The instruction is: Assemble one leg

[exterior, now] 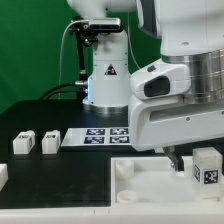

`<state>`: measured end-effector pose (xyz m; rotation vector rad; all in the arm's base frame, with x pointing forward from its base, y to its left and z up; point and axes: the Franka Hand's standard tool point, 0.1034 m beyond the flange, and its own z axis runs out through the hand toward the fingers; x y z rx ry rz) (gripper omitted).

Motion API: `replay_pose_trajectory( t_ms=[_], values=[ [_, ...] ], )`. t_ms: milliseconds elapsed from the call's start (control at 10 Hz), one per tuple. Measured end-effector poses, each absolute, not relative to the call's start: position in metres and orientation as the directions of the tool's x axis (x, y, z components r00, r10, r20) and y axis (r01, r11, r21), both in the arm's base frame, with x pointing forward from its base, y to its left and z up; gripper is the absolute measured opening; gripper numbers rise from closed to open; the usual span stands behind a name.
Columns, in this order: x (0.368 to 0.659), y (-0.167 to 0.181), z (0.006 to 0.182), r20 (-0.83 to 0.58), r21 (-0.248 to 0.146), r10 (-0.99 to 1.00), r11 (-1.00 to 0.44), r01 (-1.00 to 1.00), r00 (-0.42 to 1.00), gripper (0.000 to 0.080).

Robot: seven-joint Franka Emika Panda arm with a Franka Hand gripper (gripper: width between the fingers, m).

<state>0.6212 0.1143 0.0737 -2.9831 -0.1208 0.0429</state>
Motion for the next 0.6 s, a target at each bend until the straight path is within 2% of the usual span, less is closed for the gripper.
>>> replay_pose_trajectory(
  t_ms=[100,200,300,400,500,600],
  values=[
    [0.6248,0.1138,0.0744,0.023,-0.153,0.212,-0.965,0.213,0.977,0.0648],
    [0.6250,0.1141,0.0741,0.027,-0.153,0.221,-0.963,0.222,0.975,0.0648],
    [0.6249,0.1141,0.0740,0.026,-0.153,0.221,-0.963,0.222,0.975,0.0538],
    [0.6249,0.1141,0.0739,0.026,-0.153,0.221,-0.963,0.222,0.975,0.0538],
    [0.6249,0.1141,0.0738,0.026,-0.153,0.221,-0.963,0.222,0.975,0.0388],
    [0.6253,0.1125,0.0738,0.026,-0.152,0.219,-0.963,0.221,0.975,0.0295]
  ],
)
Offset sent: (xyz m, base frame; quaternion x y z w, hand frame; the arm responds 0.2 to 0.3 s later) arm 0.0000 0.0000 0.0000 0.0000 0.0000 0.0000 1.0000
